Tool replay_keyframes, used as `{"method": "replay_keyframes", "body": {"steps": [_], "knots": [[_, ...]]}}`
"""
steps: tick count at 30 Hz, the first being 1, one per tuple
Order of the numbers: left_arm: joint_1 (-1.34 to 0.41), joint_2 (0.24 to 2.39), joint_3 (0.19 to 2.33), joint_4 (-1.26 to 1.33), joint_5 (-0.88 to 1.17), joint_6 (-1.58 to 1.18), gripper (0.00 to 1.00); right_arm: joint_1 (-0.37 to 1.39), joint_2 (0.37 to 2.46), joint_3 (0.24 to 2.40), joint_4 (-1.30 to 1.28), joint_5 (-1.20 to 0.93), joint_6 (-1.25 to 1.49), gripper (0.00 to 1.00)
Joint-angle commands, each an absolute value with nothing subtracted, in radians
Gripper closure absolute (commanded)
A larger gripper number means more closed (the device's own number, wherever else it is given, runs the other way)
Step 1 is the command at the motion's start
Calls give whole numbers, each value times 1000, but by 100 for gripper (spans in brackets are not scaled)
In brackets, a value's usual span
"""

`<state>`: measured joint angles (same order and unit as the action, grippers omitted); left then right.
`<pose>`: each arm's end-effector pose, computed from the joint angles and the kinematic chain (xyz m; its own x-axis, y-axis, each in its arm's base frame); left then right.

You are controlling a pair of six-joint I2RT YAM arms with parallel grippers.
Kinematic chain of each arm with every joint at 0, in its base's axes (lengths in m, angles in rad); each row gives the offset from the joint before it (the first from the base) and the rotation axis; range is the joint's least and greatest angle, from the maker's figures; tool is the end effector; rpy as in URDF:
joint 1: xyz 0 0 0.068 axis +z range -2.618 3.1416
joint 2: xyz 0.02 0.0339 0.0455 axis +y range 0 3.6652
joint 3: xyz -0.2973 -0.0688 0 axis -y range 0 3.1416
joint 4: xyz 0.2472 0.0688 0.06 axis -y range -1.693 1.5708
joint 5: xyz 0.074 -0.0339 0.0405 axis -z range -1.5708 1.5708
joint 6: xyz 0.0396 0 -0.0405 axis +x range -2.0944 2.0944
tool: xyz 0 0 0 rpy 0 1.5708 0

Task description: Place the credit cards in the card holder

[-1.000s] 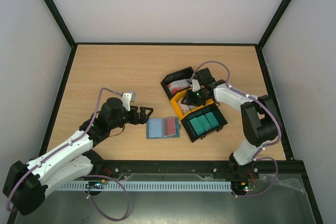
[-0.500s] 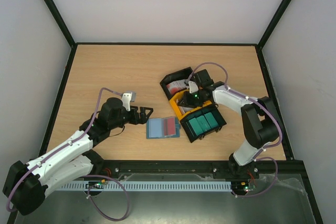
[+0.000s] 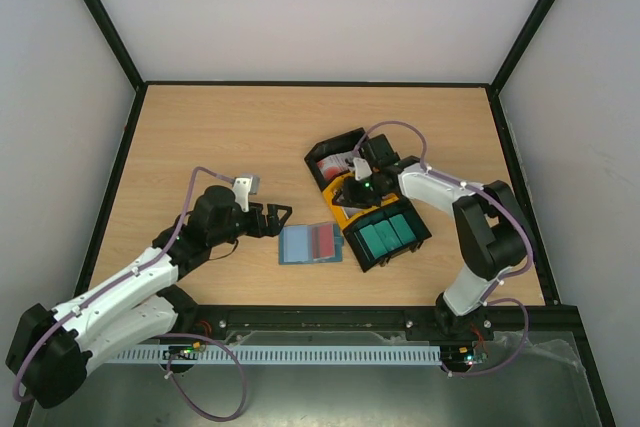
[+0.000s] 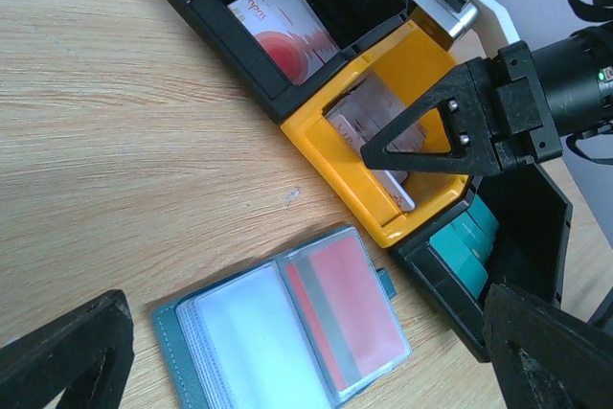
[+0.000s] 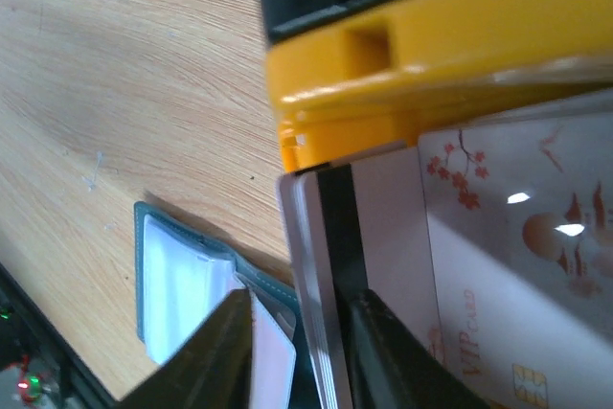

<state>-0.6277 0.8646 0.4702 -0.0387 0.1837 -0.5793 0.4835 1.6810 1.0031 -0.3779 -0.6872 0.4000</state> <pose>0.1421 -0.1121 0.2527 -0.6738 -0.1761 -0.7176 0.4095 0.7194 -0.5610 0.2844 0.1777 0.2097 -0.9574 -0.1627 -0.2387 -0.2857 0.6542 0.7003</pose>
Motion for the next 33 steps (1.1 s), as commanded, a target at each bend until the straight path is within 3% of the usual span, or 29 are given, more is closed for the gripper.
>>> {"method": "replay_keyframes", "body": {"steps": [1, 4, 15, 33], "knots": [[-623, 873, 469, -37, 190, -570, 0, 517, 1700, 1043, -412, -588, 407, 67], [-622, 876, 468, -37, 190, -570, 0, 551, 1710, 1068, -443, -476, 408, 59], [-620, 887, 469, -38, 189, -571, 0, 655, 1792, 1180, -554, -256, 401, 54], [-619, 896, 470, -40, 184, -568, 0, 680, 1759, 1216, -615, -282, 408, 65]]}}
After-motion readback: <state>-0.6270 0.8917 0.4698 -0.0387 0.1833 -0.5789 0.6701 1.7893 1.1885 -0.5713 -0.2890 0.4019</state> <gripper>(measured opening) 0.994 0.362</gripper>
